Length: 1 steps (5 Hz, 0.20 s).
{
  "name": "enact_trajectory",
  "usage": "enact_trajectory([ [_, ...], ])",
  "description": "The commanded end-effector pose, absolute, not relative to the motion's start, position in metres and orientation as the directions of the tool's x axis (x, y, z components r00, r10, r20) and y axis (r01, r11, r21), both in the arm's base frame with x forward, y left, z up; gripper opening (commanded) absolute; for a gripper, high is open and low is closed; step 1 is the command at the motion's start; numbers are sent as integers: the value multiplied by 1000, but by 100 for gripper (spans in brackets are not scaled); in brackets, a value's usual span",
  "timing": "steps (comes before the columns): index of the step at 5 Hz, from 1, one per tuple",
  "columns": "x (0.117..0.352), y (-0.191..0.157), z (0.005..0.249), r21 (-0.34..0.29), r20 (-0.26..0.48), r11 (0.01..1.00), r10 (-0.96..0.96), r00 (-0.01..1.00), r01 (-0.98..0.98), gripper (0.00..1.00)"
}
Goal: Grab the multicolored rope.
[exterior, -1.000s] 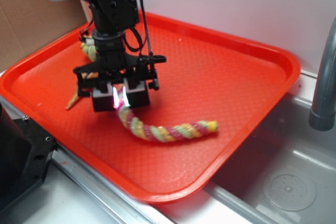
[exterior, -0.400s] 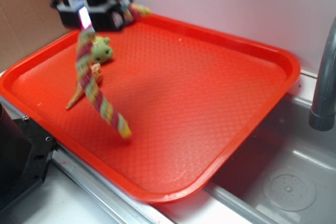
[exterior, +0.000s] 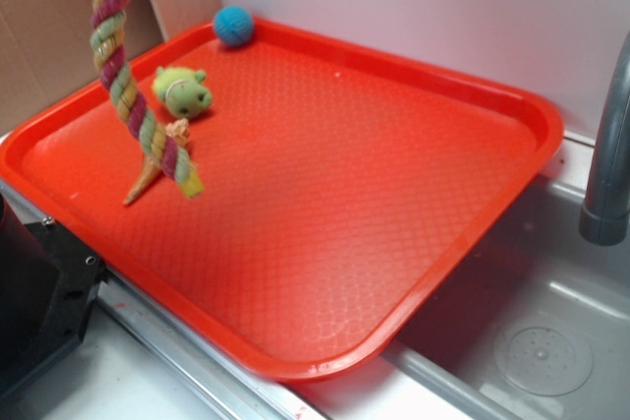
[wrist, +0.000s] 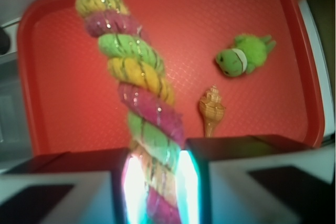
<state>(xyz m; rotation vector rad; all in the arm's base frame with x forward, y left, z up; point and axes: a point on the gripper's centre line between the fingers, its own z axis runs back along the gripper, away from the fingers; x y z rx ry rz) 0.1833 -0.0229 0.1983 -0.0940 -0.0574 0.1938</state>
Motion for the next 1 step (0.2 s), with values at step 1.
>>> enact_trajectory([
  [1, 200, -28, 205, -36, 90, 989, 149, 985, -147, 0],
])
